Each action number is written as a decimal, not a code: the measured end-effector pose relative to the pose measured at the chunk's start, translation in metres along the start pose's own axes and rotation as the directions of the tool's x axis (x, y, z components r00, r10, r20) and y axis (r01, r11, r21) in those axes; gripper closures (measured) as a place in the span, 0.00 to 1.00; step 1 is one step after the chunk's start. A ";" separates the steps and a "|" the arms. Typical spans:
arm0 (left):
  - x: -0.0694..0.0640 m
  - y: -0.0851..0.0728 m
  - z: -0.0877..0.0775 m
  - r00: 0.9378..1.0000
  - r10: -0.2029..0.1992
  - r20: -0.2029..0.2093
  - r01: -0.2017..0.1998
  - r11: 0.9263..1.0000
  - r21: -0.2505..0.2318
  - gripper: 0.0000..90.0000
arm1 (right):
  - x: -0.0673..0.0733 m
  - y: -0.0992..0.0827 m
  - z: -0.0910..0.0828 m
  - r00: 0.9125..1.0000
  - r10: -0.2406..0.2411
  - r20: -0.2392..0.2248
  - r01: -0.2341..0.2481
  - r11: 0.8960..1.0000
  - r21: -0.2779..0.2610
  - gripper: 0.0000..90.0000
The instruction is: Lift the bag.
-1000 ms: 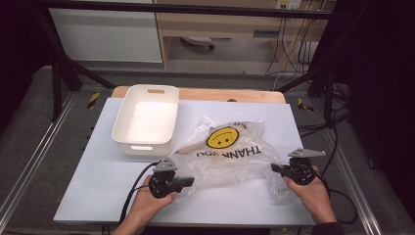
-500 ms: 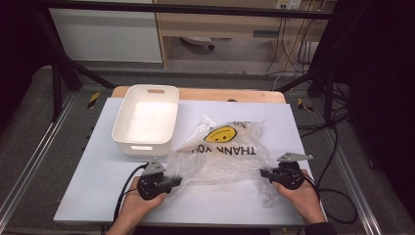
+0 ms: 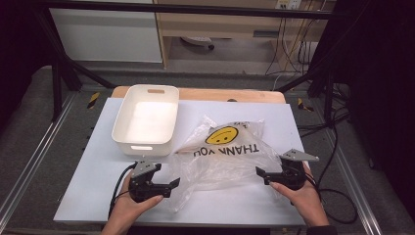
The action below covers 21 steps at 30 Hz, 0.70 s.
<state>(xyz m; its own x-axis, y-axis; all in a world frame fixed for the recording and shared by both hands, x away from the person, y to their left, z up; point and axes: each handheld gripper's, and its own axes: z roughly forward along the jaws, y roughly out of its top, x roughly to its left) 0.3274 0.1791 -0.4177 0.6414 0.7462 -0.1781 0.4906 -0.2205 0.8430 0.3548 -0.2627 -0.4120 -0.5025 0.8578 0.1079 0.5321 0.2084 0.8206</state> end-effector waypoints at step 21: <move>0.039 0.000 -0.047 0.995 -0.006 -0.103 -0.005 0.995 -0.100 0.10 | -0.023 0.009 -0.023 0.994 0.040 0.097 -0.030 0.995 -0.094 0.05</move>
<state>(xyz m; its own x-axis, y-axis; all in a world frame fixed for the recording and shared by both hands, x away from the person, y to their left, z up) 0.3249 0.2381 -0.4006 0.5741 0.8085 -0.1295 0.4265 -0.1603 0.8902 0.3556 -0.2918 -0.3946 -0.4124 0.9070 0.0852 0.4807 0.1372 0.8661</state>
